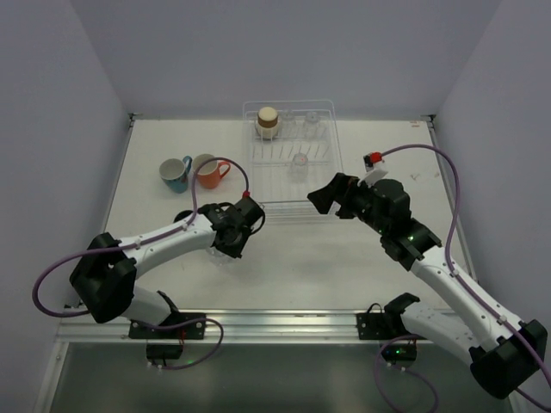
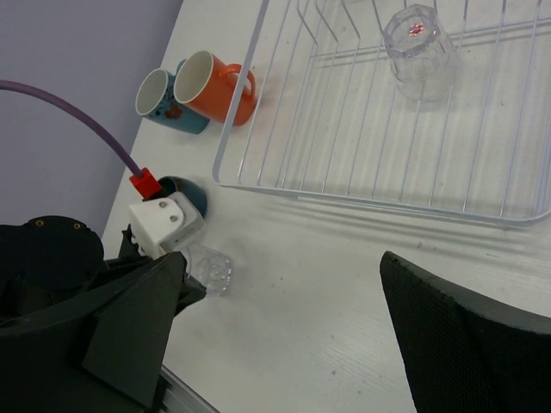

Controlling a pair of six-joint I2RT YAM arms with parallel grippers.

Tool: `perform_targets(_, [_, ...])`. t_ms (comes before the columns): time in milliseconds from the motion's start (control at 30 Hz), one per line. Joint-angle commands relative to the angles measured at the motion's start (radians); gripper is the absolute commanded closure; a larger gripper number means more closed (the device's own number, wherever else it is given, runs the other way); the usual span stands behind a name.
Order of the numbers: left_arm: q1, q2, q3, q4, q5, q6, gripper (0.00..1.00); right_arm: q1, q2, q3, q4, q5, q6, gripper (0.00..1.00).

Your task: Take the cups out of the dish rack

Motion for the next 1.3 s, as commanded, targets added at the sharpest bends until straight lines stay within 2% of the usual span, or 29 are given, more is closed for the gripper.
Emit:
perform_targets(0, [-0.005,-0.022,0.001,0.064,-0.062,-0.033,0.79,-0.001,-0.016,0.002,0.030,0.014,-0.026,0.01])
perform_targets(33, [-0.005,-0.039,0.001,0.064,-0.068,-0.036,0.77,-0.003,-0.015,0.000,0.030,0.015,-0.028,0.01])
perform_targets(233, [-0.007,-0.085,0.007,0.046,-0.083,-0.050,0.40,-0.003,0.004,0.019,0.029,0.015,-0.037,0.01])
perform_targets(367, [-0.005,-0.125,0.050,0.012,-0.113,-0.052,0.20,-0.003,0.036,0.062,-0.005,0.041,-0.069,0.01])
perform_targets(467, [-0.005,-0.165,0.123,-0.016,-0.137,-0.052,0.13,-0.001,0.085,0.114,-0.022,0.066,-0.100,0.02])
perform_targets(600, [-0.005,-0.217,0.218,-0.013,-0.142,-0.044,0.11,-0.003,0.203,0.215,-0.076,0.127,-0.149,0.11])
perform_targets(633, [-0.005,-0.241,0.234,0.004,-0.139,-0.041,0.10,-0.001,0.232,0.255,-0.083,0.144,-0.157,0.17])
perform_targets(733, [-0.005,-0.306,0.272,0.087,-0.125,-0.013,0.07,-0.001,0.356,0.344,-0.123,0.202,-0.193,0.21])
perform_targets(900, [-0.005,-0.416,0.206,0.309,-0.088,0.054,0.03,0.008,0.537,0.491,-0.177,0.265,-0.247,0.22])
perform_targets(1033, [-0.004,-0.516,0.114,0.439,-0.088,0.068,0.00,0.014,0.720,0.701,-0.212,0.288,-0.293,0.23])
perform_targets(1167, [-0.004,-0.554,0.056,0.507,-0.140,0.079,0.00,0.014,0.895,0.904,-0.250,0.285,-0.342,0.23])
perform_targets(1267, [-0.004,-0.492,0.115,0.486,-0.145,0.068,0.00,0.016,1.043,1.100,-0.294,0.296,-0.364,0.23])
